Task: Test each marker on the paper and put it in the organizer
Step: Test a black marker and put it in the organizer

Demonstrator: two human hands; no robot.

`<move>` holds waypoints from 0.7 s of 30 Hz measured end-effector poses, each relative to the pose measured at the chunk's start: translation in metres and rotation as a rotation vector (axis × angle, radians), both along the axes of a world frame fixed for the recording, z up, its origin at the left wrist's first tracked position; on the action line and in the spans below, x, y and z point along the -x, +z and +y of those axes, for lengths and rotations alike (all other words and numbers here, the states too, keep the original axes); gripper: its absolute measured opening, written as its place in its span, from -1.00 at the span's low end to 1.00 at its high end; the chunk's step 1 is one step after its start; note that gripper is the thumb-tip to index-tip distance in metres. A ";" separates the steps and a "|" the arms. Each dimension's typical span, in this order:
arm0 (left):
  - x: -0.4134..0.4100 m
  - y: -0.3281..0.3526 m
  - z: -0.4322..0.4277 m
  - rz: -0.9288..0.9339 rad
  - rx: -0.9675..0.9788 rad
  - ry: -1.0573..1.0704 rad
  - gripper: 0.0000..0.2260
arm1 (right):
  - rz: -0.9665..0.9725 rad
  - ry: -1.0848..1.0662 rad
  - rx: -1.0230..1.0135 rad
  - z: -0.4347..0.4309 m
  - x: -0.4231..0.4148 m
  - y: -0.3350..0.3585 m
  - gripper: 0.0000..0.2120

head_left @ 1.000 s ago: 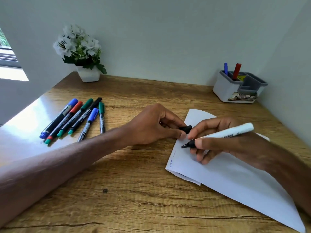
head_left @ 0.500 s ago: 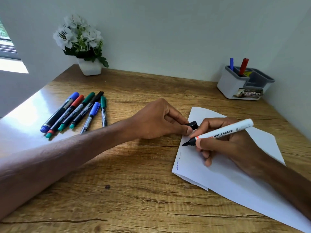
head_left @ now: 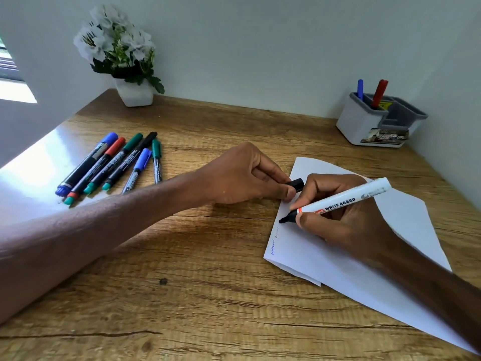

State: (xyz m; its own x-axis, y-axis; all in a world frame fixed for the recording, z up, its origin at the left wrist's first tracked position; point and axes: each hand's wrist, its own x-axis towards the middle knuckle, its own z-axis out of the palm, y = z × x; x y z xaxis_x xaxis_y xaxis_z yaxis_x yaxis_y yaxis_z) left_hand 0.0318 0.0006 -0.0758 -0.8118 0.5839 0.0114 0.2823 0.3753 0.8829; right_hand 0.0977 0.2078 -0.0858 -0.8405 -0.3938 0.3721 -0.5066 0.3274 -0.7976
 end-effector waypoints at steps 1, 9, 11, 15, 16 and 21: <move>0.001 0.000 0.000 -0.005 0.000 0.003 -0.79 | 0.006 0.000 -0.005 0.000 0.000 0.000 -0.98; 0.000 0.000 0.000 -0.013 0.008 0.012 -0.78 | 0.045 -0.020 -0.054 0.001 0.000 -0.002 -0.83; 0.000 0.000 0.000 -0.018 0.003 0.011 -0.78 | 0.035 -0.018 -0.043 0.001 0.000 -0.002 -0.85; -0.001 0.001 0.000 -0.024 -0.008 0.012 -0.79 | 0.038 -0.021 -0.059 0.000 0.001 -0.003 -0.98; -0.001 0.001 0.000 -0.017 -0.002 0.010 -0.79 | 0.038 -0.025 -0.062 0.000 0.000 -0.003 -0.98; -0.002 0.001 0.000 -0.009 -0.003 0.010 -0.80 | 0.038 -0.027 -0.050 0.001 0.001 -0.001 -0.98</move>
